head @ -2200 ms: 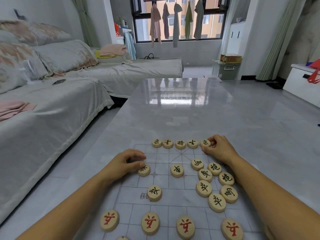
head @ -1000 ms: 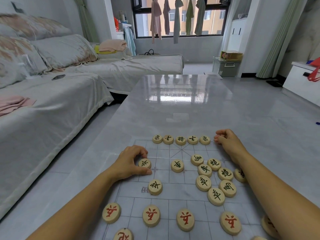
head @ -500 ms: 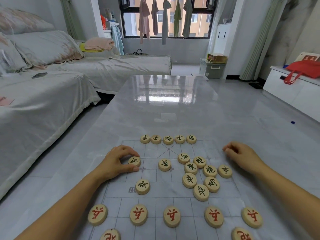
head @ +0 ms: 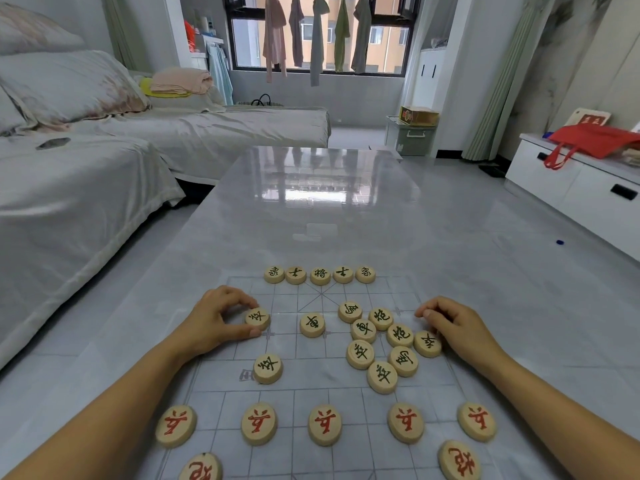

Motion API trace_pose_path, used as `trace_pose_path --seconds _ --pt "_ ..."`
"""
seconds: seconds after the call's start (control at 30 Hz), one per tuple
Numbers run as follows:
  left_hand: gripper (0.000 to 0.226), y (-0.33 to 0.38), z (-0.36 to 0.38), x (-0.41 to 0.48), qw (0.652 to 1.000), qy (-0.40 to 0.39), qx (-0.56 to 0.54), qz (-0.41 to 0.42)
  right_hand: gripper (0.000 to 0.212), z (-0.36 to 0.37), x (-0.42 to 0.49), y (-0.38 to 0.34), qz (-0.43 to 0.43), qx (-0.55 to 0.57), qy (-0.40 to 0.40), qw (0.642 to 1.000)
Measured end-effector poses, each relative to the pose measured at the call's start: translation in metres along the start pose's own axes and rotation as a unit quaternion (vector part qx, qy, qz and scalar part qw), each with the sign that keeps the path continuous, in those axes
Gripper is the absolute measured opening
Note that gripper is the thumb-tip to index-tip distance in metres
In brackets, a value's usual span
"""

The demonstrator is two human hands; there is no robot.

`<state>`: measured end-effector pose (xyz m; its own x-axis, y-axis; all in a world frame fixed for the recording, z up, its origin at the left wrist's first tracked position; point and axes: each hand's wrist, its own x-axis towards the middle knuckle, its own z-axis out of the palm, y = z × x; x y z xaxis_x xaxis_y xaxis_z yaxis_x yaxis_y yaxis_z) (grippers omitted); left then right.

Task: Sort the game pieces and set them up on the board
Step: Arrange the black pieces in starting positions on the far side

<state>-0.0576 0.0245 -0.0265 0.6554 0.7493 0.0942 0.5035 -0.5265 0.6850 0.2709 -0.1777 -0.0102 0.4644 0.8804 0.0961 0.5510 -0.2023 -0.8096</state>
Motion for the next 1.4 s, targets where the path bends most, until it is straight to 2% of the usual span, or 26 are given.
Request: trace_pose_path --seconds 0.2,0.27,0.4,0.53,0.63,0.8,0.93,1.03,1.1,1.2,1.27,1.3,1.37,1.4 --pt "0.038 0.002 -0.002 0.000 1.000 -0.019 0.012 0.005 0.019 0.000 0.004 0.001 0.005 0.021 0.009 1.000" --pt "0.046 0.004 -0.001 -0.001 1.000 -0.010 0.017 -0.001 0.017 0.000 0.007 0.002 0.012 0.012 -0.004 1.000" --pt "0.051 0.005 -0.001 -0.002 1.000 0.010 0.007 -0.016 0.010 0.008 0.017 -0.009 -0.024 -0.098 -0.042 0.994" --pt "0.055 0.006 -0.003 -0.004 1.000 0.005 0.003 -0.011 0.037 0.039 0.029 -0.043 -0.102 -0.231 -0.110 0.961" --pt "0.057 0.007 -0.003 -0.004 1.000 0.003 -0.002 -0.015 0.047 0.058 0.042 -0.061 -0.099 -0.290 -0.137 0.942" --pt "0.046 0.008 -0.002 -0.003 1.000 0.007 -0.004 -0.023 0.039 0.059 0.050 -0.070 -0.090 -0.321 -0.149 0.931" --pt "0.036 0.010 -0.001 -0.004 0.999 0.020 -0.009 -0.031 0.035 0.024 0.055 -0.054 -0.061 -0.284 -0.090 0.953" --pt "0.034 0.012 -0.001 -0.004 0.999 0.021 -0.003 -0.030 0.044 -0.003 0.055 -0.029 -0.029 -0.279 -0.099 0.955" --pt "0.035 0.013 -0.001 -0.004 0.999 0.024 -0.001 -0.031 0.045 -0.006 0.048 -0.015 -0.020 -0.218 -0.093 0.971" --pt "0.054 0.015 -0.004 -0.005 1.000 0.002 0.008 -0.028 0.043 0.003 0.034 -0.001 -0.018 -0.096 -0.047 0.994" --pt "0.074 0.021 -0.008 -0.002 0.999 -0.021 0.020 -0.041 0.045 0.008 0.032 0.005 -0.019 -0.077 -0.019 0.997" --pt "0.075 0.027 -0.007 0.001 0.997 -0.022 0.048 -0.053 0.047 0.009 0.033 0.006 -0.015 -0.072 -0.012 0.997" --pt "0.057 0.051 0.004 0.005 0.989 0.035 0.138 -0.037 0.046 0.009 0.036 0.005 -0.009 -0.064 -0.001 0.998" --pt "0.046 0.070 0.014 0.006 0.986 0.072 0.148 -0.008 0.044 0.009 0.038 0.005 -0.012 -0.067 0.004 0.998"
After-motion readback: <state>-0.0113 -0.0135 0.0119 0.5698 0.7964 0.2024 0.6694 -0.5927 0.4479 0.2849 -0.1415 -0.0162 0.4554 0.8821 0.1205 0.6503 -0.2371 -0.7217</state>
